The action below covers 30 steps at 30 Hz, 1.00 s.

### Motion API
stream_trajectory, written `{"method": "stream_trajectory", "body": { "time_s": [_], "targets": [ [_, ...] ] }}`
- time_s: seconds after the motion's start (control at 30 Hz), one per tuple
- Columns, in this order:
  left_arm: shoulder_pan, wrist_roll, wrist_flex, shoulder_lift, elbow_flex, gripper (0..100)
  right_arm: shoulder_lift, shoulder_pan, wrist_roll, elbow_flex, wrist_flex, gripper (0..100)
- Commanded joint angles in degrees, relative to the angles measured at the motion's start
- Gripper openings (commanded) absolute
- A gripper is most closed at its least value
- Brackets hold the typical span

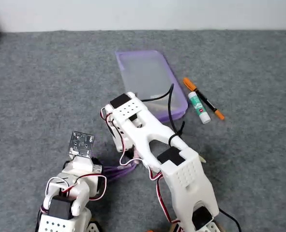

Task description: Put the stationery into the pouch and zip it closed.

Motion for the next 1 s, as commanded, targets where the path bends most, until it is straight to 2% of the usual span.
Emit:
{"method": "stream_trajectory", "body": {
  "time_s": [0.0, 0.3, 0.6, 0.8, 0.97],
  "targets": [
    [0.4, -0.4, 0.4, -0.5, -0.3, 1, -1.0, -0.2, 3.6, -1.2, 2.5, 0.9],
    [0.4, -0.4, 0.4, -0.5, -0.3, 1, -8.8, 2.2, 11.9, -1.2, 6.0, 0.8],
    [0.4, -0.4, 0.4, -0.5, -0.3, 1, -22.9, 6.8, 24.7, -0.9, 6.7, 0.8],
    [0.4, -0.4, 0.4, -0.5, -0.3, 1, -29.2, 7.3, 25.9, -0.1, 6.8, 0.8],
    [0.4, -0.4, 0.4, -0.5, -0.3, 1, -36.4, 4.9, 25.8, 7.9, 6.9, 0.8]
  ]
}}
